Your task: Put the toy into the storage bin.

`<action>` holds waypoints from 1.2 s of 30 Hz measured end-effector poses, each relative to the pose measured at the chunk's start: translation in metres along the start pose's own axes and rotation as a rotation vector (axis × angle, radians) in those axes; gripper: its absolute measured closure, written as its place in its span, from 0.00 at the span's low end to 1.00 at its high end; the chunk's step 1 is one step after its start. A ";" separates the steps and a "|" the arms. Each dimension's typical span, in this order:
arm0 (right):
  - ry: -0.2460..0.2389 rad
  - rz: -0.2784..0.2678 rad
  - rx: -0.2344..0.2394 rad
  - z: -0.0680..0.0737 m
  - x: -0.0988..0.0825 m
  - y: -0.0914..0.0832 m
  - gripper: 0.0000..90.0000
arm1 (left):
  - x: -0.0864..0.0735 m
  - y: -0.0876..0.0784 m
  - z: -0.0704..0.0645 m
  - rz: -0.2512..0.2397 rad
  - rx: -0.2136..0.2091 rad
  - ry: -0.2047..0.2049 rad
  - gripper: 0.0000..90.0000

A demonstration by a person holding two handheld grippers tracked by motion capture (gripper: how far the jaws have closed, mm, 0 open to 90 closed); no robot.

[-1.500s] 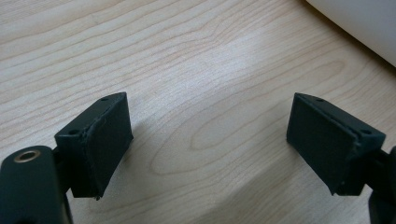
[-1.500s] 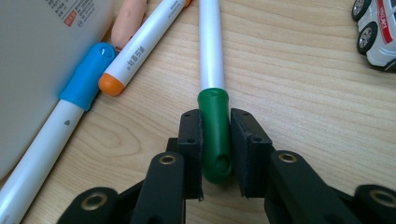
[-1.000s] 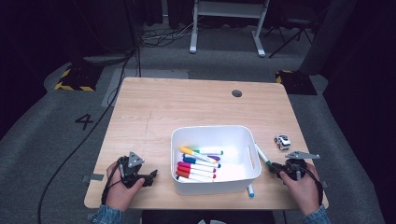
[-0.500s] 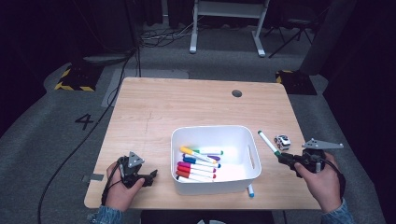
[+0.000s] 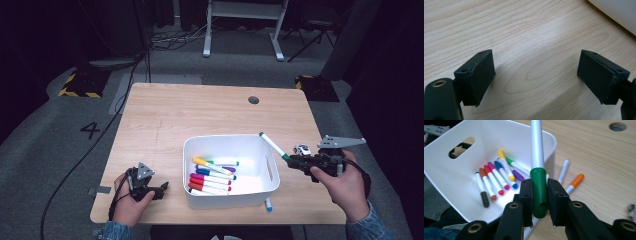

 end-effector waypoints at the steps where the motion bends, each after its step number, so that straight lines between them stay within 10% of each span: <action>1: -0.007 0.011 0.018 0.005 0.004 0.003 0.83 | 0.000 0.000 0.000 0.000 0.000 0.000 0.16; 25: -0.161 0.281 0.141 0.076 0.044 0.102 0.83 | 0.000 0.000 0.000 0.002 0.002 -0.001 0.16; 36: -0.202 0.314 0.184 0.099 0.051 0.129 0.83 | 0.000 0.000 0.000 0.000 0.000 0.000 0.16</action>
Point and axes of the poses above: each handheld gripper's, and its own axes: y roughly forward along the jaws, x roughly out of its top, z roughly to its left, the point moved 6 cm from there along y, roughly forward along the jaws, and after that the axes turned 5 degrees about y, right-handed, at the moved point
